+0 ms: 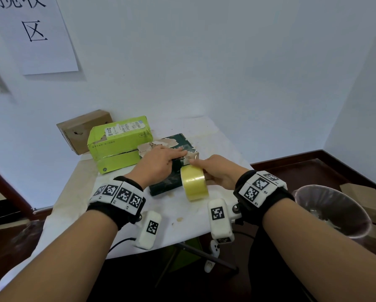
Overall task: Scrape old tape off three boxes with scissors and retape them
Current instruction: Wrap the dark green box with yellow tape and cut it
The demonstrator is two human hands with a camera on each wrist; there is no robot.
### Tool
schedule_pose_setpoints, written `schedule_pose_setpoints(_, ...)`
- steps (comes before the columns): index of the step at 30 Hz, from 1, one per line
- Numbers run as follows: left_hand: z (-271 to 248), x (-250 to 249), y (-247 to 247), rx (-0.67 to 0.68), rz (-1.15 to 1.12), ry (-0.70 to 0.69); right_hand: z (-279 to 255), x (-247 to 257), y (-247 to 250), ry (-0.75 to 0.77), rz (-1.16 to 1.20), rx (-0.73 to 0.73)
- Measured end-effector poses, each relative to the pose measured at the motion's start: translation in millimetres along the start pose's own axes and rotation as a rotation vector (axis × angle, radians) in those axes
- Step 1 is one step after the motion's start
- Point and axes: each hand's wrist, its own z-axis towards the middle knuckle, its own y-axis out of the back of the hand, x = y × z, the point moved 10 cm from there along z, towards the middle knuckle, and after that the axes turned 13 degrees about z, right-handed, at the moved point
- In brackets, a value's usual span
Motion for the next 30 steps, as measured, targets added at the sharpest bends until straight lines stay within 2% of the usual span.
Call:
schedule_pose_setpoints(6, -7, -7, 8, -0.059, -0.004, 0.037, -16, -1, -2, 0.001, 0.112, 0.081)
schedule_pose_setpoints(11, -10, -9, 12, -0.069, -0.014, 0.049, -22, 11, -11, 0.034, 0.019, 0.055)
schedule_pose_setpoints(18, -12, -10, 10, -0.019, 0.020, 0.058, -26, 8, -4, 0.009, 0.050, 0.024)
schedule_pose_setpoints(24, -10, -5, 3, -0.005, 0.002, 0.067, -27, -6, -7, -0.092, 0.142, 0.032)
schedule_pose_setpoints(30, -1, 2, 2, -0.027, -0.041, 0.043, -23, -7, -9, -0.140, 0.132, 0.063)
